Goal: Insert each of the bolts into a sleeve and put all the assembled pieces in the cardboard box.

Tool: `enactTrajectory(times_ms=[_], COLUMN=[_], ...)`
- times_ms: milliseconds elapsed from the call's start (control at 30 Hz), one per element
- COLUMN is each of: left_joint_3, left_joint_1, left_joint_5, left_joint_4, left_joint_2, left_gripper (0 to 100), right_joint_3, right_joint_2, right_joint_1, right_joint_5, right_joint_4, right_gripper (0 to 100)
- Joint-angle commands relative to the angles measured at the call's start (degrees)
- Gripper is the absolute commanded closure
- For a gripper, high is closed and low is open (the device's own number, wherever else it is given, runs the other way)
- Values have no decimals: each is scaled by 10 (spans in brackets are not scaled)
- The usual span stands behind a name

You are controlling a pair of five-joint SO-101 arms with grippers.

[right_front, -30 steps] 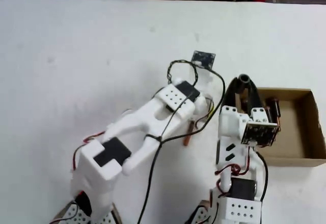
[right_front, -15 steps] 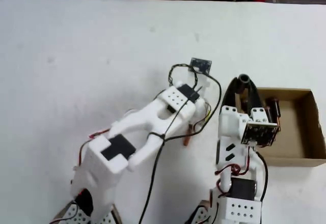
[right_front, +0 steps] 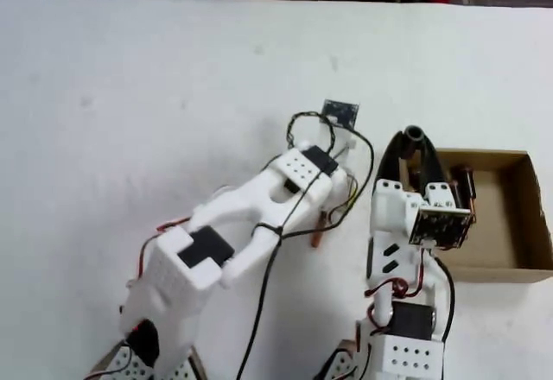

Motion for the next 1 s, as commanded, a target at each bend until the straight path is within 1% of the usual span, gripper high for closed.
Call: enactTrajectory(times_ms=[0,67,167,200,300,433,533,700,767,867,967], left_joint_3=[-25,-43,-60,-63,-67,-67,-69,-76,-92,-138,-187], left_joint_1=[-7,-7,-7,-7,-8,-25,-41,-48,-48,-54,-68], left_joint_5=[7,7,7,7,7,5,4,3,2,1,-31], left_joint_4=[-11,4,23,25,25,25,30,36,60,122,182], left_joint_2=[17,26,36,39,43,39,39,38,37,37,38], left_gripper=[822,868,974,982,956,977,977,977,977,978,978], right_joint_3=[4,4,4,4,4,4,4,4,4,4,4], right_joint_2=[-9,-9,-9,-9,-9,-8,-8,-8,-8,-8,-8], right_joint_1=[3,3,3,3,3,3,3,1,1,0,-1], right_joint_5=[-6,-6,-6,-6,-6,-6,-6,-6,-6,-6,-6], right_joint_4=[-1,-1,-1,-1,-1,-1,-1,-1,-1,-1,-1], right_gripper=[981,981,981,981,981,981,981,981,981,981,981])
